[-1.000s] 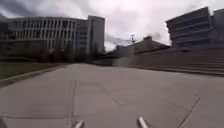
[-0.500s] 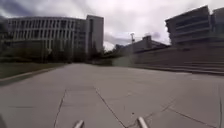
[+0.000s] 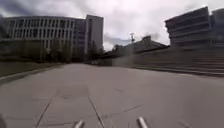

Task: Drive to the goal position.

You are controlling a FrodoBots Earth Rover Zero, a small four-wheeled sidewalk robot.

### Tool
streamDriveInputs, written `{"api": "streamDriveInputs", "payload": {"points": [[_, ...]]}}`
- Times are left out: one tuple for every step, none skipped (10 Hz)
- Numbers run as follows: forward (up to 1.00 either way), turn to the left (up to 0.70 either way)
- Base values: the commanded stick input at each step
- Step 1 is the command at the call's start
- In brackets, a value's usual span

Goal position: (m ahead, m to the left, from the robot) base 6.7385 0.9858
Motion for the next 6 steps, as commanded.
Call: {"api": "streamDriveInputs", "payload": {"points": [[1.00, 0.00], [1.00, 0.01], [1.00, 0.18], [1.00, 0.36], [1.00, 0.40], [1.00, 0.40]]}}
